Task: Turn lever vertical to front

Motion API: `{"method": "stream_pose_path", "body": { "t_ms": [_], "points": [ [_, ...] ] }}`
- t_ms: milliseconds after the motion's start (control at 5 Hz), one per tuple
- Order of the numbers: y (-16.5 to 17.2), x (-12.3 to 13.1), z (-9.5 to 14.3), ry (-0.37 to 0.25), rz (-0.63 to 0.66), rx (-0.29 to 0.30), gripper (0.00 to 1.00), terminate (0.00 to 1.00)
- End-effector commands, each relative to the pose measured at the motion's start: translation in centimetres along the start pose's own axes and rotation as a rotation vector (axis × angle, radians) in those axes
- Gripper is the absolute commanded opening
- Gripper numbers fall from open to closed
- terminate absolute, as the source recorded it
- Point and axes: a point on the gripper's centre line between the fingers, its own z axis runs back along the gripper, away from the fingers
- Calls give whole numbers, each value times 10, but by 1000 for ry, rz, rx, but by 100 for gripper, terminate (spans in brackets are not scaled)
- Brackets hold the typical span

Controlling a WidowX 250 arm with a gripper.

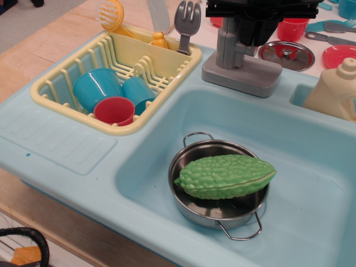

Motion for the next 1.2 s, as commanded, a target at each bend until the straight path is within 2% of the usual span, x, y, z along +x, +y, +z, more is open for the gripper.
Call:
{"method": "stream_pose_path", "body": {
  "t_ms": [0, 400, 800, 1000],
  "points": [
    [4, -12, 10, 23, 19, -6, 0, 0],
    [7, -25, 6, 63, 56, -6, 0, 0],
    [12, -42, -1, 70, 105, -21, 0, 0],
    [11, -46, -3, 120, 125, -15, 0, 0]
  ]
}}
